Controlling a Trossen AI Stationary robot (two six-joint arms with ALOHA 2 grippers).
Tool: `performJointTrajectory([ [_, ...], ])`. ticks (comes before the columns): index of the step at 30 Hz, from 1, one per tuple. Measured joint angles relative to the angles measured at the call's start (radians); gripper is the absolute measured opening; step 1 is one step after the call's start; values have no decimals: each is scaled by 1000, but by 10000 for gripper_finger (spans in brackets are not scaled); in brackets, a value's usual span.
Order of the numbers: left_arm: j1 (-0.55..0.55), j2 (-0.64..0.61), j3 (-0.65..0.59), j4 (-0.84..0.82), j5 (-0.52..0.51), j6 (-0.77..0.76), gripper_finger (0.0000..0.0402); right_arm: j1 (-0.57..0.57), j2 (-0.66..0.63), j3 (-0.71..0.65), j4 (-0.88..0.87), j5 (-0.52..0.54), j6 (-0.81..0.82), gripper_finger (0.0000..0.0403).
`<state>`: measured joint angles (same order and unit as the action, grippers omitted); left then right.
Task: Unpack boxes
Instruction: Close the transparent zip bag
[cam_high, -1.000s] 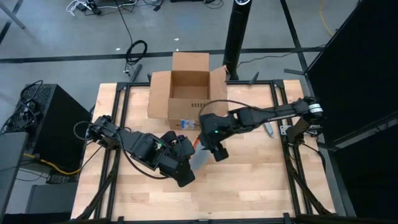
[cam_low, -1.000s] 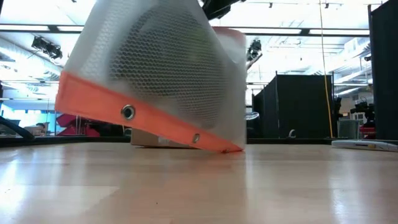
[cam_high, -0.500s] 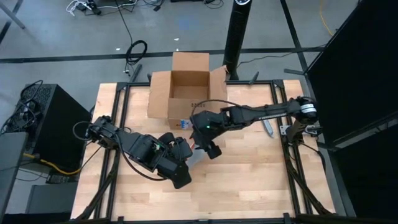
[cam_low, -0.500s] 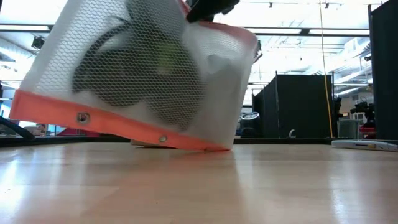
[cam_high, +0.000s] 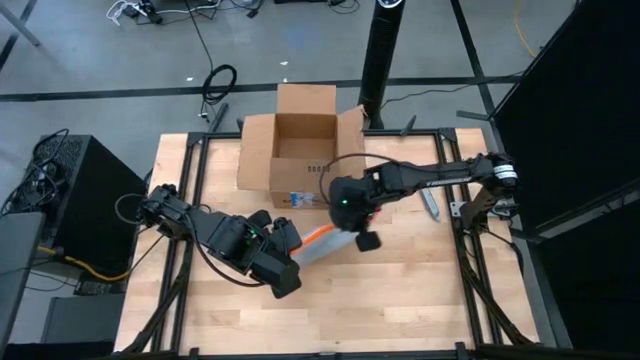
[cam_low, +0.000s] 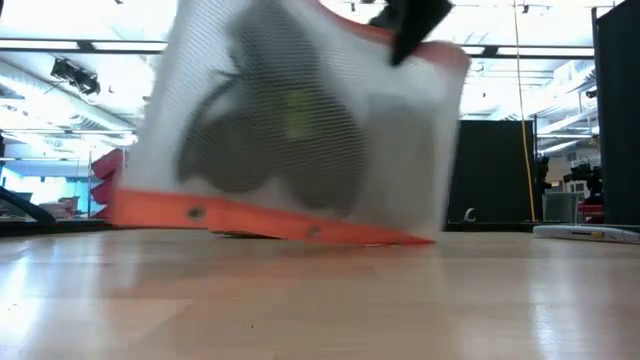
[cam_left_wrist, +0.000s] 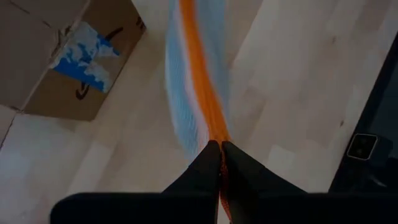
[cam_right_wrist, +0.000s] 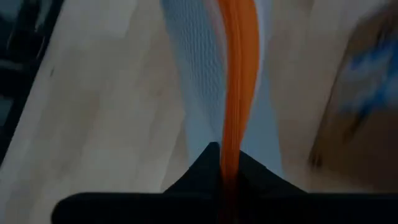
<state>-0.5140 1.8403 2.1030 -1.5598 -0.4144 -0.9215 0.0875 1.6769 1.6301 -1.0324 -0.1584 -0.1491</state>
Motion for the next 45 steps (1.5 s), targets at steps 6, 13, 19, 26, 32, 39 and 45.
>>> performJointTrajectory([
  [6, -3, -7, -66, 8, -35, -3, 0, 17, -97, 0, -216, 23, 76, 1],
  [13, 7, -10, -135, 140, -109, 29, 5, 48, -199, -1, -312, 52, 183, 0],
  [19, 38, -10, -139, 304, -117, 107, 45, 76, -219, -1, -390, 27, 226, 37],
  [26, 111, -15, -35, 272, -109, 247, 118, 20, -202, -1, -309, 63, 212, 139],
  [32, 224, -26, 70, 141, -103, 419, 163, -116, -167, -1, -51, 137, 134, 204],
  [39, 359, -41, 187, -5, -89, 627, 213, -287, -119, 0, 242, 186, 46, 270],
  [45, 539, -101, 188, 5, 31, 901, 211, -472, 24, 0, 340, -95, 40, 241],
])
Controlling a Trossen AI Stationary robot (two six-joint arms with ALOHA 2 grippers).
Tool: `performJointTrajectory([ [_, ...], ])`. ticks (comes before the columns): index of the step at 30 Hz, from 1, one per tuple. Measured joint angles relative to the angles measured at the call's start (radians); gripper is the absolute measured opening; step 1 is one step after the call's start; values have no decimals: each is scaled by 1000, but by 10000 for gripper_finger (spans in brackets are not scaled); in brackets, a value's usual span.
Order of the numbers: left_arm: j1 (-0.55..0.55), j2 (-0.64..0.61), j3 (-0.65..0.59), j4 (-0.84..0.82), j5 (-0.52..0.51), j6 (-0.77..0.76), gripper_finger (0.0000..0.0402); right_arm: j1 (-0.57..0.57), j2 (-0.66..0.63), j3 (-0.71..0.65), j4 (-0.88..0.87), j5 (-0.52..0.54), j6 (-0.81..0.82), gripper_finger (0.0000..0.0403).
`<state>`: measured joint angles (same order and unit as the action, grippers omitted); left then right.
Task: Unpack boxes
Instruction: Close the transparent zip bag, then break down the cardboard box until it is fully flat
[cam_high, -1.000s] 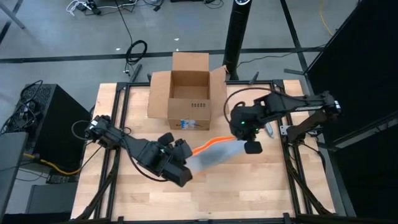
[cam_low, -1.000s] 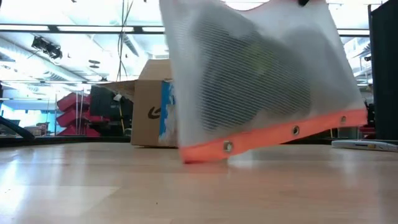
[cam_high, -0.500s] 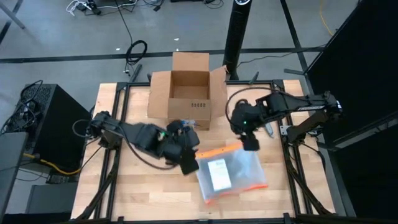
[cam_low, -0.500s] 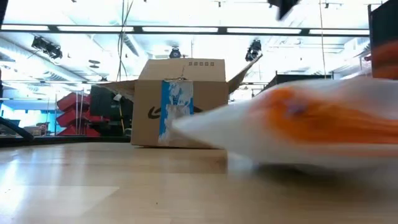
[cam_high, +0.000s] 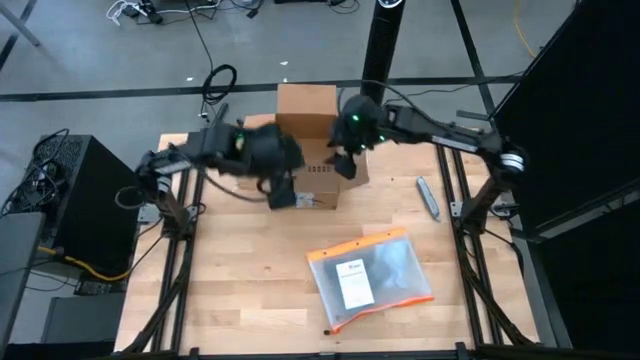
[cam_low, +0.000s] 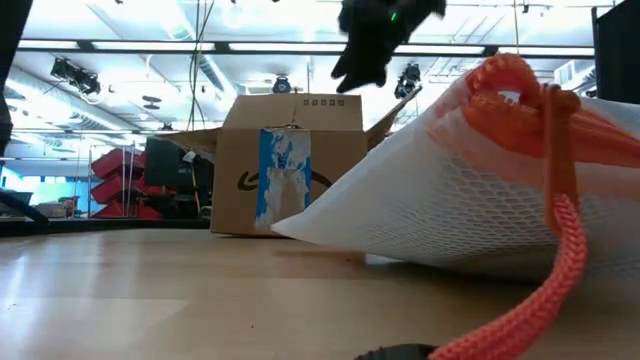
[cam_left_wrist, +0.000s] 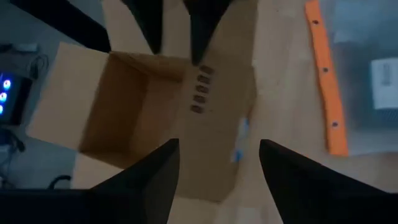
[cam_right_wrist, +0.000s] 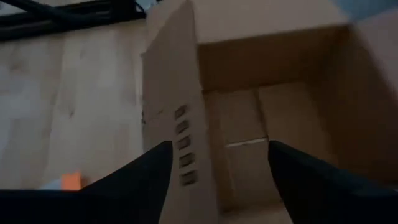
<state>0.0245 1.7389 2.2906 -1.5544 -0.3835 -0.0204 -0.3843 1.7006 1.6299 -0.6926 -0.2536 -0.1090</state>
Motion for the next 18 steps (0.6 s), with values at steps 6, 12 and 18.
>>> performJointTrajectory([
  [6, 216, -36, 0, 64, 144, 209, 207, -33, 127, -1, 14, -135, 14, 228],
  [12, 383, -29, -39, 148, 262, 273, 204, 32, 90, 8, -44, -85, -43, 158],
  [18, 520, -17, -105, 257, 337, 282, 195, 115, 7, 21, -138, 51, -159, 75],
])
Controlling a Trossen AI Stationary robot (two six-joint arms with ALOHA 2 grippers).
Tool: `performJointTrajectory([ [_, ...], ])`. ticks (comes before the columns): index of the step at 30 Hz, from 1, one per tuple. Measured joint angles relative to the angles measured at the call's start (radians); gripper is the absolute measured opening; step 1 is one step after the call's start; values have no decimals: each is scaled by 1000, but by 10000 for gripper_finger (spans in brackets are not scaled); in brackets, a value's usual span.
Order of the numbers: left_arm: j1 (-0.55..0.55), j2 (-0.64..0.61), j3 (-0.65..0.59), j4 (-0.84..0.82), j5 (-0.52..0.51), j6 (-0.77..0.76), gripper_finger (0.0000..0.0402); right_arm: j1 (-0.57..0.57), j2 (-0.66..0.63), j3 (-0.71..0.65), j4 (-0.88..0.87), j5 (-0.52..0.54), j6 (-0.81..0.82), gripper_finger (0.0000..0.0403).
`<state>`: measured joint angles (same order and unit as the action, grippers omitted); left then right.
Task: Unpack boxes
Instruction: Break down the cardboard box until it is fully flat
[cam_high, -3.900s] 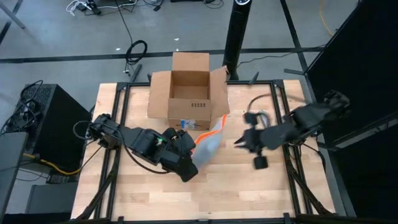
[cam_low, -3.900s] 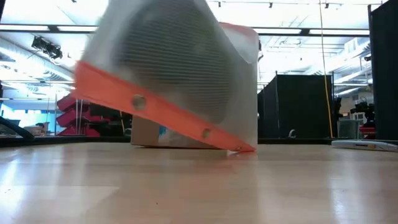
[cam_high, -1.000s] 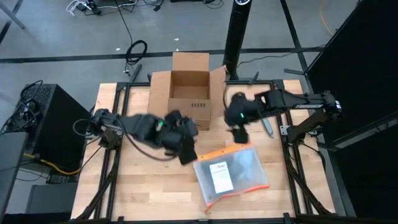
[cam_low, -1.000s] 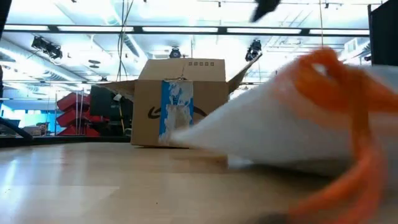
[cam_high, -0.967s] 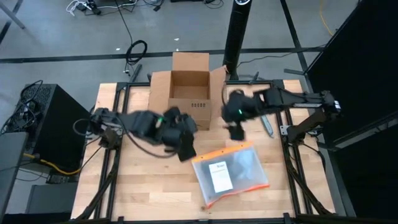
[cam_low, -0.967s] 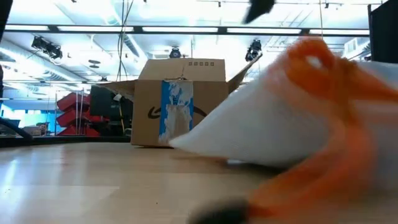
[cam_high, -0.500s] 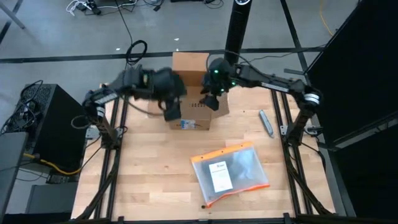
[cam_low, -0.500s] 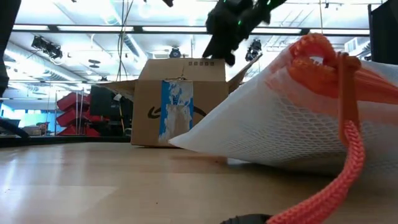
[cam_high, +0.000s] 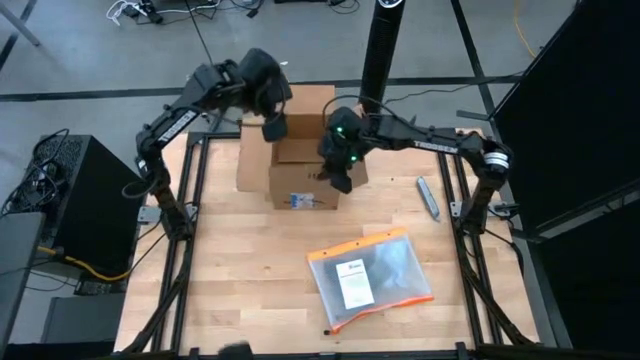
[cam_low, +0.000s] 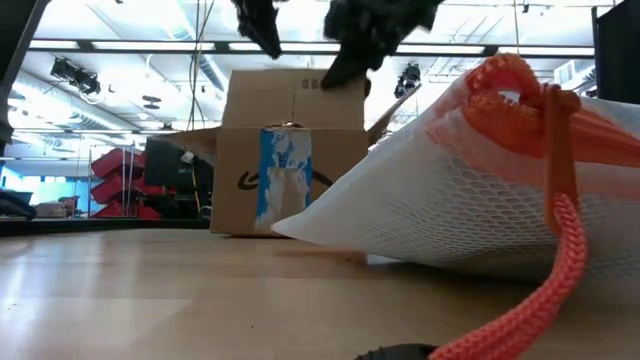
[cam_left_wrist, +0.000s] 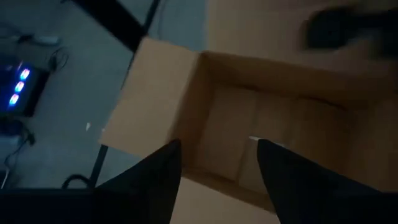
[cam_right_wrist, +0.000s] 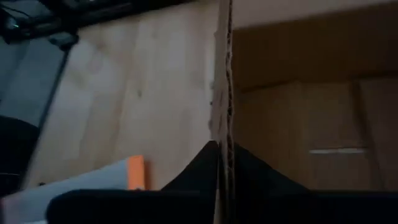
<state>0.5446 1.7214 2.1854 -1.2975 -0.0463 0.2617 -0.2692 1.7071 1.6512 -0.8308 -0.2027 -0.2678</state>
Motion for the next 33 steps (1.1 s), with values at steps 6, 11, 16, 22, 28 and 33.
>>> performJointTrajectory([
  [6, 131, 11, -68, 112, 80, -1, 186, 92, -87, 20, -108, 169, -124, 1],
  [11, 135, 12, -146, 221, 169, -98, 182, 267, -145, 33, -277, 536, -281, 1],
  [16, 99, 12, -283, 363, 256, -230, 188, 401, -146, -27, -442, 641, -236, 0],
  [22, 29, 12, -480, 481, 254, -329, 193, 506, -162, -180, -409, 576, -73, 12],
  [28, -50, 10, -612, 534, 229, -361, 191, 561, -184, -236, -413, 473, 63, 55],
  [33, -116, 8, -722, 577, 208, -387, 190, 608, -201, -283, -416, 387, 176, 90],
])
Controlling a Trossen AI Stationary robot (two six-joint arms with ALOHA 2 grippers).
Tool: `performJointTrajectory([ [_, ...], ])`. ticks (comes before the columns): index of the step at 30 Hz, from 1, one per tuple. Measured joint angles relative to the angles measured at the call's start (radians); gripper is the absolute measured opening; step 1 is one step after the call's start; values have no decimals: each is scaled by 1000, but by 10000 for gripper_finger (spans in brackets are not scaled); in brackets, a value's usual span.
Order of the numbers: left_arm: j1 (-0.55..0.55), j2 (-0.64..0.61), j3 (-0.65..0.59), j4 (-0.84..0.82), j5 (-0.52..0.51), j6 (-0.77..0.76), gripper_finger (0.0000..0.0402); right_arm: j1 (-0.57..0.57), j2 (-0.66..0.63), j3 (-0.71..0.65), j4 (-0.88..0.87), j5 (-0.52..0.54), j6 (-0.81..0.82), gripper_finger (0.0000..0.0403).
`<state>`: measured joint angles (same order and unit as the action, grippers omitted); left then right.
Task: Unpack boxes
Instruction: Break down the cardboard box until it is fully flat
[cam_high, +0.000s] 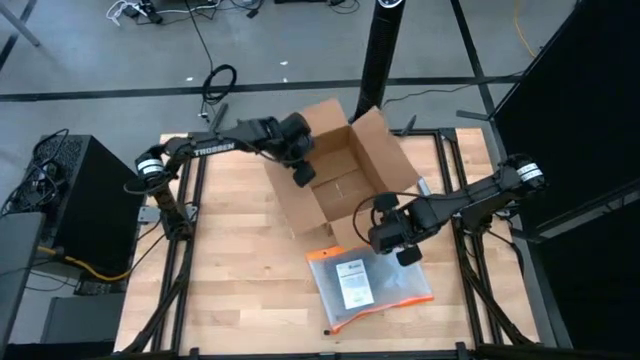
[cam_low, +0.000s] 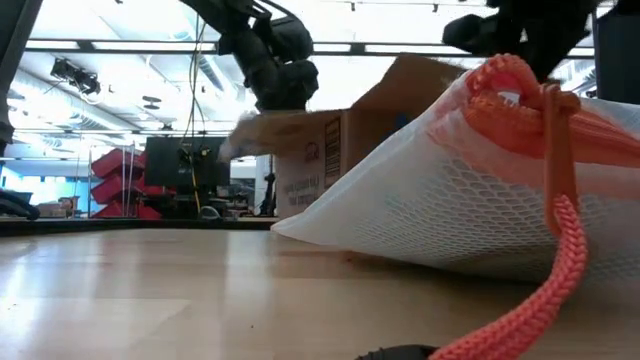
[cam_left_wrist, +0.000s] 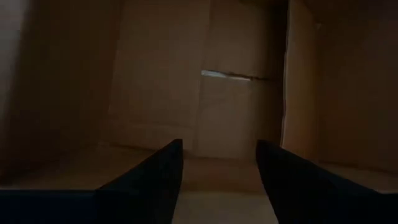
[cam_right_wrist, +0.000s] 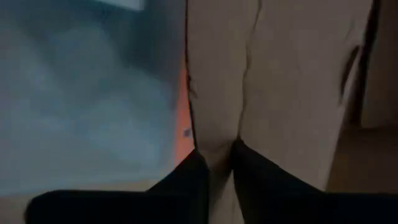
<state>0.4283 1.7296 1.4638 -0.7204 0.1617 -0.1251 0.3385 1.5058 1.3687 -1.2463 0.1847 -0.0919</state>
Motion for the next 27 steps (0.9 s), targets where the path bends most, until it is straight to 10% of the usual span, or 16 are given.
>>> performJointTrajectory([
  [14, -63, 6, -65, 85, -59, -51, 177, -91, -60, 227, 16, -133, 59, 286],
  [27, -82, -183, -17, 19, -98, -57, 168, -313, 50, 197, 158, -366, -83, 267],
])
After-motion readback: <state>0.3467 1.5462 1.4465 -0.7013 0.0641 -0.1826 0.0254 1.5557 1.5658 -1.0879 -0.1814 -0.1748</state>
